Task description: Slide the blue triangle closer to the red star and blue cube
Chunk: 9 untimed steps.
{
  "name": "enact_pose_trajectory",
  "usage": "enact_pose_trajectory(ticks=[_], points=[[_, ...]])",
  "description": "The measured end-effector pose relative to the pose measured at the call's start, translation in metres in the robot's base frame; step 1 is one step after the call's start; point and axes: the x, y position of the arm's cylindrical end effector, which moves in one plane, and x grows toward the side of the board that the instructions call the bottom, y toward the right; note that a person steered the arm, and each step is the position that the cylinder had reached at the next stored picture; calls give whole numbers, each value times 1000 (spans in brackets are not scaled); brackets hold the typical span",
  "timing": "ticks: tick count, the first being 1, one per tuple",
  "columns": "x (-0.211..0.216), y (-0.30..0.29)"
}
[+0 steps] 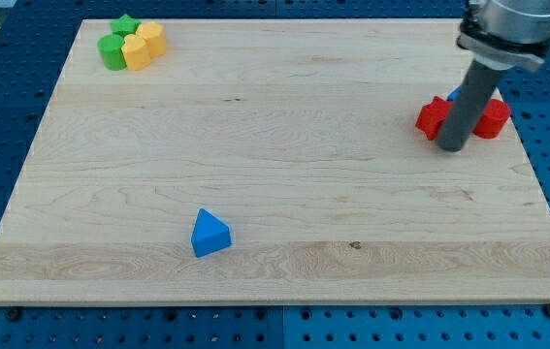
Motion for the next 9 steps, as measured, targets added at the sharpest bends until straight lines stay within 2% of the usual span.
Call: enact_pose_trajectory(ticks=[1, 4, 5, 7, 9], points=[[29, -77], [71, -285], [96, -328], [143, -289], [136, -282]])
